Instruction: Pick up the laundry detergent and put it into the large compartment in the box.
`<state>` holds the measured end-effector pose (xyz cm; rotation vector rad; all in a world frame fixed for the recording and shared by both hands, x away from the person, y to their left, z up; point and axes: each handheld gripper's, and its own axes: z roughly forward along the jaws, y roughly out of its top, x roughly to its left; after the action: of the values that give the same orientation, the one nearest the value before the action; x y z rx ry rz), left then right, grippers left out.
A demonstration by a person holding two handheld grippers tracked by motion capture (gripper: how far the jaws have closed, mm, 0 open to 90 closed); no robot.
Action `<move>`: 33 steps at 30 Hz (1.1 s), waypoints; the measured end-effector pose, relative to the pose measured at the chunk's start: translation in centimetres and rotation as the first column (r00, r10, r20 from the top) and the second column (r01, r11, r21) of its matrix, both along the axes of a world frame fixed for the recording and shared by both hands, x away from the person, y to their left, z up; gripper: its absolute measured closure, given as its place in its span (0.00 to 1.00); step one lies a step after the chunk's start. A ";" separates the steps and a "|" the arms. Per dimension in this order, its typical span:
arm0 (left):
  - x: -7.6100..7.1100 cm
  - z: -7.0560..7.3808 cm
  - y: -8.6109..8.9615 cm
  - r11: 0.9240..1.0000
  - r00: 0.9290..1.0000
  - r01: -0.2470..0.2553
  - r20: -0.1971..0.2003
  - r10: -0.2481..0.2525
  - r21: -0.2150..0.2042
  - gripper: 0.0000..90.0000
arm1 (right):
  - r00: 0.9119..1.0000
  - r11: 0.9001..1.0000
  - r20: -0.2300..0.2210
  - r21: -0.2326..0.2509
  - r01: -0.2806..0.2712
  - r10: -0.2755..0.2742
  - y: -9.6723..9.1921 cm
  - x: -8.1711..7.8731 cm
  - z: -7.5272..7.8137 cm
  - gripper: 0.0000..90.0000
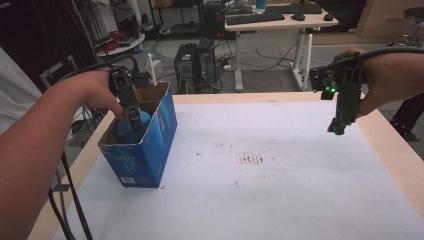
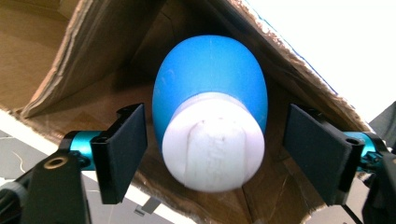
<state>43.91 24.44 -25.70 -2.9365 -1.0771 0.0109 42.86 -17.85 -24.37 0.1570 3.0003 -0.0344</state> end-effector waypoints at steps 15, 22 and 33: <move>-0.6 3.0 0.1 1.000 1.000 -0.005 0.014 0.004 0.018 0.18 | 1.000 1.000 -0.001 0.000 0.000 0.000 -0.1 0.0 0.0 0.02; -1.0 4.9 -0.6 0.999 0.999 0.033 0.031 -0.033 -0.016 0.16 | 1.000 1.000 -0.003 0.004 0.000 0.000 -0.2 0.1 0.1 0.02; -2.2 6.5 -4.7 0.984 0.985 0.169 0.032 -0.168 -0.055 0.07 | 1.000 1.000 -0.006 0.005 0.004 -0.004 -0.1 0.1 0.0 0.02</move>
<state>41.75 19.76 -19.17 -3.0776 -0.8408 0.0005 42.93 -17.98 -24.39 0.1637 3.0065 -0.0277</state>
